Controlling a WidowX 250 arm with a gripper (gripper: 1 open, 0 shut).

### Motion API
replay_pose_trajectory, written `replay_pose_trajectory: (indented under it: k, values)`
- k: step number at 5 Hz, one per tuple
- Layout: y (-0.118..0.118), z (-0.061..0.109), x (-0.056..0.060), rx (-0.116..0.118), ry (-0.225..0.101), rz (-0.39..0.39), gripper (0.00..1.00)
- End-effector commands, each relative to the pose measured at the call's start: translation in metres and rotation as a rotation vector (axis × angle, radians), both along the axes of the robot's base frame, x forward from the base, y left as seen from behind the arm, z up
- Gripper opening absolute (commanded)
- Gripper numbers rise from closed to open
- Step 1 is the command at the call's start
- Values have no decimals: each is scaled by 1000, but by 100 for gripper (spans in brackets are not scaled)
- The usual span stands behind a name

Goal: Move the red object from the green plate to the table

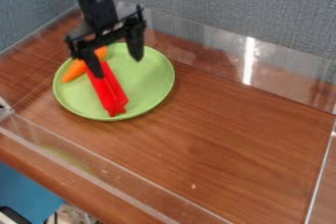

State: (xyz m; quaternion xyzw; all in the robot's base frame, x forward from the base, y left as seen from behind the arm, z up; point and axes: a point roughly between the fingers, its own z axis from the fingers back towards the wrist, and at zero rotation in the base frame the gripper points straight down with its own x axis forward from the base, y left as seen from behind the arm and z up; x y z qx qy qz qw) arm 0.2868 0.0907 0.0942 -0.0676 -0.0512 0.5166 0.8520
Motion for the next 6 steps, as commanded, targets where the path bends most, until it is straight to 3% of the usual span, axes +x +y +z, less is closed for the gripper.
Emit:
replay_pose_trajectory:
  k: [1,2,3,4,6]
  values:
    - [-9,-4,1,61,-42,15,100]
    - [-14,-22,0,97,-29,42,100]
    - [-3,-23,0,120,-27,33,100]
    - [7,-18,-2,128,-24,29,100]
    - [33,-39,2,146,-9,58,100]
